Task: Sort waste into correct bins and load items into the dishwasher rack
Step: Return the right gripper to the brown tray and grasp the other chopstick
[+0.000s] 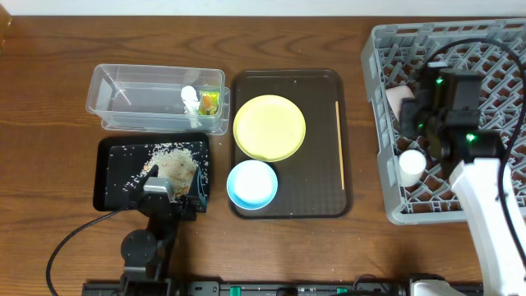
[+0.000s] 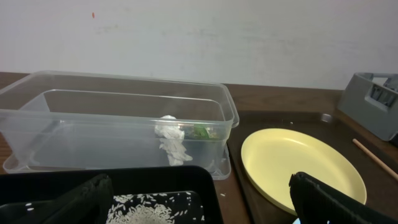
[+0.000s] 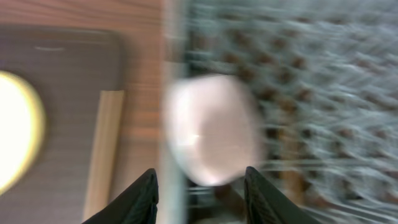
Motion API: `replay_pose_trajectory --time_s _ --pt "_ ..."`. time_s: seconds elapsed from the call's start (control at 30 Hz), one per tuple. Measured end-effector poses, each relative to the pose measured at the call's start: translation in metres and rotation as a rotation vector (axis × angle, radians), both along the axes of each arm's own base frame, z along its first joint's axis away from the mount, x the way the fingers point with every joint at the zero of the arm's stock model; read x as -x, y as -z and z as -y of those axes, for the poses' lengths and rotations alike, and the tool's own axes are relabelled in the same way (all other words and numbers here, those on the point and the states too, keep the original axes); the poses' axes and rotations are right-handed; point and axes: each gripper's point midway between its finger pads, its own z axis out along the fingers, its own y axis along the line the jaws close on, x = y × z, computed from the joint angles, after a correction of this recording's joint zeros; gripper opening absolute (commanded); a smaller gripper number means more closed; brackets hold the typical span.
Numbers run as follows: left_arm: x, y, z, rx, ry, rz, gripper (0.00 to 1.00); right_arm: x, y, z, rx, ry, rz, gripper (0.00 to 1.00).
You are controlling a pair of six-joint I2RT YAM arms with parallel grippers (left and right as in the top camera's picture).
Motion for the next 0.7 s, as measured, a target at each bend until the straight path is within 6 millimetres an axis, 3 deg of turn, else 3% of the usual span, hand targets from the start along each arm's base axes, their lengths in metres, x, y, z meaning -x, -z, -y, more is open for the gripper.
replay_pose_trajectory --time_s 0.13,0.23,0.3,0.37,0.47,0.57,0.7 --pt "0.0 0.0 0.0 0.0 0.0 0.0 0.93 0.03 0.009 -0.071 -0.129 -0.197 -0.1 0.35" --pt "0.0 0.0 0.0 0.0 0.0 0.0 0.93 0.055 0.03 -0.111 -0.163 -0.279 -0.221 0.31" --pt "0.0 0.0 0.0 0.0 0.0 0.0 0.93 0.065 0.049 -0.126 -0.151 -0.276 -0.288 0.32" --pt "0.0 0.0 0.0 0.0 0.0 0.0 0.93 0.071 0.072 -0.129 -0.105 -0.217 -0.348 0.32" --pt "0.0 0.0 0.0 0.0 0.0 0.0 0.93 0.071 0.103 -0.115 -0.005 -0.081 -0.4 0.33" --pt "0.0 0.0 0.0 0.0 0.0 0.0 0.93 0.059 0.12 -0.109 0.036 -0.003 -0.393 0.27" --pt "0.0 0.0 0.0 0.0 0.0 0.0 0.93 0.051 0.146 -0.108 0.064 0.04 -0.417 0.29"
